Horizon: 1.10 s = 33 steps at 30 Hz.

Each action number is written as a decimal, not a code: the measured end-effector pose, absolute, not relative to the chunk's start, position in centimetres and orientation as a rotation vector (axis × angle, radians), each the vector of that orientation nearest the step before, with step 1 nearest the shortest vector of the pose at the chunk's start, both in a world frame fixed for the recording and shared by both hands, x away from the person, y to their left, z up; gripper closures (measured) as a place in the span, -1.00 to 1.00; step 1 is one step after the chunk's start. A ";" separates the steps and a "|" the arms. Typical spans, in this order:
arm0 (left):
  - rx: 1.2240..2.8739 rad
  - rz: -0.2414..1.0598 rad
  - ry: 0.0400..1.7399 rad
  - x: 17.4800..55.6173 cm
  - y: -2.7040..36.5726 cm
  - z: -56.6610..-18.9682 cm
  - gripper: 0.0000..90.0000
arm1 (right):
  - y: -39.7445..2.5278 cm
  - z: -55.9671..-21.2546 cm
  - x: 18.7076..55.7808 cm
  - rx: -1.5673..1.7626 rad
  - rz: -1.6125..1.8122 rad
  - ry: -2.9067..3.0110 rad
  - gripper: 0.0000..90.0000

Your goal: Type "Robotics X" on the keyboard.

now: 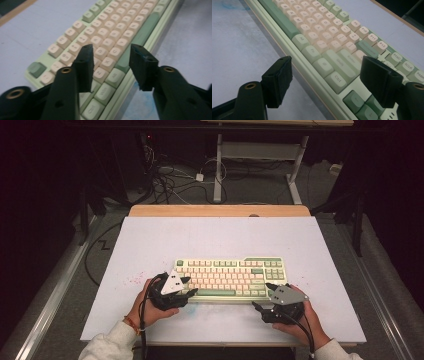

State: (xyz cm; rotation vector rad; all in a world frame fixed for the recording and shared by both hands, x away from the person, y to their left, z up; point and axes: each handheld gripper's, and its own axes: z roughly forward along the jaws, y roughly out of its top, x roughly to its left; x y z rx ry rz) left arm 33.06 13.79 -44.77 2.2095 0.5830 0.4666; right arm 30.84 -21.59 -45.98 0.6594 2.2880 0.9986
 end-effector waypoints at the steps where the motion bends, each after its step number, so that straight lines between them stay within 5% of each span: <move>1: 2.213 0.461 0.585 33.1 13.6 -44.8 0.38 | -21.6 -46.0 30.8 0.660 0.999 2.288 -0.42; 5: 2.279 0.414 0.547 33.5 12.4 -45.0 0.81 | -21.5 -46.0 30.8 0.654 0.993 2.290 -0.41; 9: 2.317 0.395 0.525 33.9 11.2 -45.3 0.92 | -21.5 -46.1 30.9 0.651 0.988 2.294 -0.41; 33: 2.360 0.430 0.502 34.6 9.6 -45.0 0.86 | -21.3 -46.3 31.0 0.652 0.975 2.313 -0.41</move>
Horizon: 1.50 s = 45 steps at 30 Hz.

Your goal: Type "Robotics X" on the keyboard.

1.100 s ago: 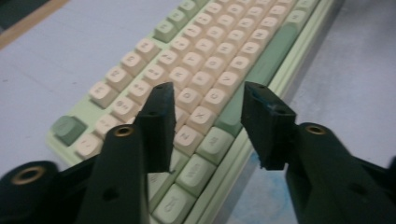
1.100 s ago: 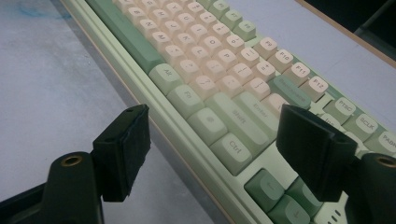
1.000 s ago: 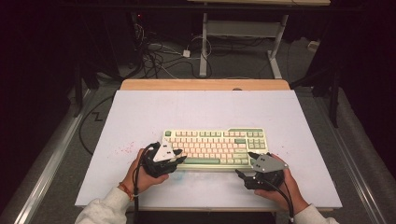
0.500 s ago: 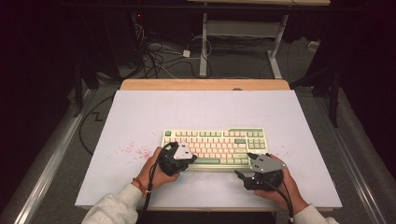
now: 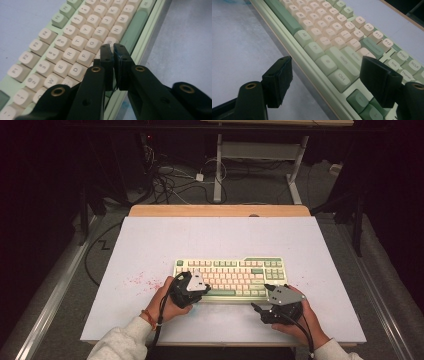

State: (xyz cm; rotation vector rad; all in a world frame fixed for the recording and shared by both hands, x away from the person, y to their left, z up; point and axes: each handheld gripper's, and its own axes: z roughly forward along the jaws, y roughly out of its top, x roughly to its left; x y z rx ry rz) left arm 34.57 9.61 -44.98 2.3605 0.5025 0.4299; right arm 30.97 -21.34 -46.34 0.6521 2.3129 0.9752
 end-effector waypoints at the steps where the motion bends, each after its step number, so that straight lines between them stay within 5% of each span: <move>1: 2.354 0.439 0.506 34.6 9.8 -44.9 0.83 | -21.4 -46.3 31.0 0.654 0.974 2.312 -0.41; 22: 2.246 0.644 0.586 33.9 14.3 -43.9 -0.44 | -21.7 -46.1 31.0 0.668 0.977 2.292 -0.41; 39: 2.212 0.710 0.724 32.8 19.0 -45.5 -0.56 | -22.4 -45.9 31.5 0.727 0.997 2.282 -0.39; 45: 2.224 0.689 0.745 32.3 20.1 -46.3 -0.57 | -22.7 -45.7 31.6 0.753 1.006 2.271 -0.13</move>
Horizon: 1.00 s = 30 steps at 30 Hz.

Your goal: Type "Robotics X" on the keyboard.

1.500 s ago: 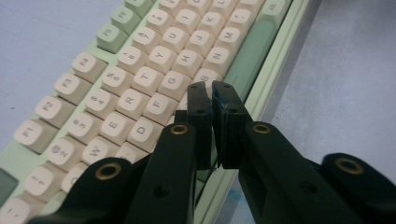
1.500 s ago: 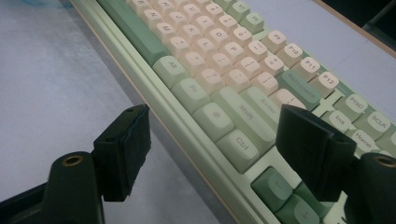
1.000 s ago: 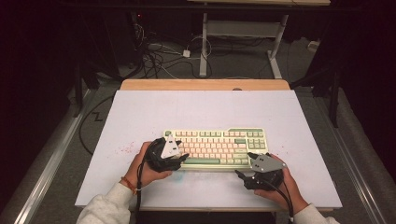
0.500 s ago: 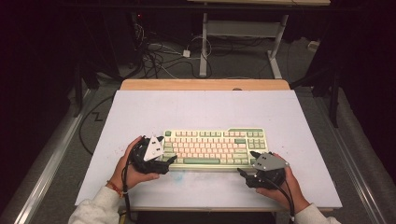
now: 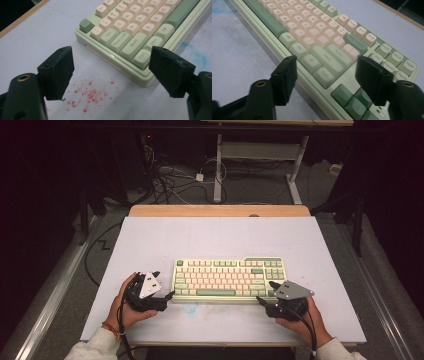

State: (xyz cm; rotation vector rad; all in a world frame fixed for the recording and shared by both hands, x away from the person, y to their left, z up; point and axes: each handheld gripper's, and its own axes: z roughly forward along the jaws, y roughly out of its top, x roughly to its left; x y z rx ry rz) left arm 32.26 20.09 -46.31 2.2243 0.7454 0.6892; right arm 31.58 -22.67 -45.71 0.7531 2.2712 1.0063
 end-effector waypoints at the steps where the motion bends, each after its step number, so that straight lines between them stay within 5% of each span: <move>1: 2.228 0.690 0.752 32.2 20.2 -46.4 -0.57 | -22.7 -45.6 31.6 0.758 1.010 2.267 -0.03; 7: 2.247 0.677 0.772 31.5 21.0 -46.9 -0.57 | -23.0 -44.8 31.8 0.775 1.050 2.276 0.44; 20: 2.267 0.656 0.791 30.8 20.8 -47.5 -0.58 | -22.6 -44.2 32.1 0.743 1.053 2.327 0.93; 30: 2.302 0.646 0.788 30.9 20.2 -48.0 -0.58 | -22.4 -43.6 33.2 0.744 1.043 2.340 1.00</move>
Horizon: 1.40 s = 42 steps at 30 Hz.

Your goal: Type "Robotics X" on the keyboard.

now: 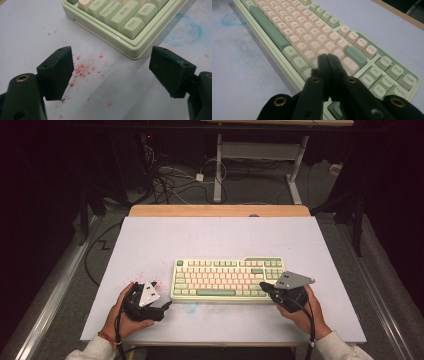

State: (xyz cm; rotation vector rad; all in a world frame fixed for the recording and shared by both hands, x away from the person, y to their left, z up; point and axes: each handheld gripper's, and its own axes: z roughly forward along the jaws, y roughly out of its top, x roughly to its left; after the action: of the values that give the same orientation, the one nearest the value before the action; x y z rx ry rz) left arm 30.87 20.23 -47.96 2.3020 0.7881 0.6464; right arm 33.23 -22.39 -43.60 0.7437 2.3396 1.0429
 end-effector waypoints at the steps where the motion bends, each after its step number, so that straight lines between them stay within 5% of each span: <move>1: 2.301 0.641 0.789 30.9 20.2 -48.0 -0.58 | -22.3 -43.6 33.3 0.745 1.043 2.341 1.00; 42: 2.321 0.626 0.774 30.9 19.7 -48.0 -0.57 | -20.8 -45.4 36.0 0.731 0.933 2.453 1.00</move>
State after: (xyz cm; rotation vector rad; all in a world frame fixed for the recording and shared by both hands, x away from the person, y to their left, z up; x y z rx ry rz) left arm 30.93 19.73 -48.00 2.3212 0.7744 0.6264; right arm 36.01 -20.85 -45.44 0.7313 2.4527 0.9328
